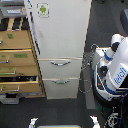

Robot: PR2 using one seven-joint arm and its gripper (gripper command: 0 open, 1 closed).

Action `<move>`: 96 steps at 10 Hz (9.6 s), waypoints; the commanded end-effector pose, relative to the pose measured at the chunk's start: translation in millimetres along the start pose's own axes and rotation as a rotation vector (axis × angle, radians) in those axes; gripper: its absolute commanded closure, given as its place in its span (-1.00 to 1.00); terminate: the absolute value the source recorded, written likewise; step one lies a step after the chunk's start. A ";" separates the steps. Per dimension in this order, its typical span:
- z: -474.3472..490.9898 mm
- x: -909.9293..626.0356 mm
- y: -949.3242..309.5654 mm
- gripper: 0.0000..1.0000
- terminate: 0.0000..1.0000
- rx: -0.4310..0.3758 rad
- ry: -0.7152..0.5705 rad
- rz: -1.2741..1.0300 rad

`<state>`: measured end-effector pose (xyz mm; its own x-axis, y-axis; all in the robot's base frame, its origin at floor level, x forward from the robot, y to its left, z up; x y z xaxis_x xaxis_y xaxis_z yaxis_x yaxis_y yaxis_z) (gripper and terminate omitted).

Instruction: Opening the fridge

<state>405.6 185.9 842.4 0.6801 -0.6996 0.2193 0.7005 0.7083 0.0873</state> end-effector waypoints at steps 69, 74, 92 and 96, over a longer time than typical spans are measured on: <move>275.1 158.5 169.3 1.00 -1.00 -0.056 -0.085 0.161; 462.3 -55.3 -99.8 1.00 -1.00 -0.240 -0.172 -0.180; 24.0 445.5 -223.1 -1.00 -1.00 -0.320 0.103 -0.724; 16.4 621.9 -374.0 -1.00 -1.00 -0.281 0.093 -0.726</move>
<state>552.3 -39.3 1020.2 0.3137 -0.9458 0.0839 0.9461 0.3039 -0.1119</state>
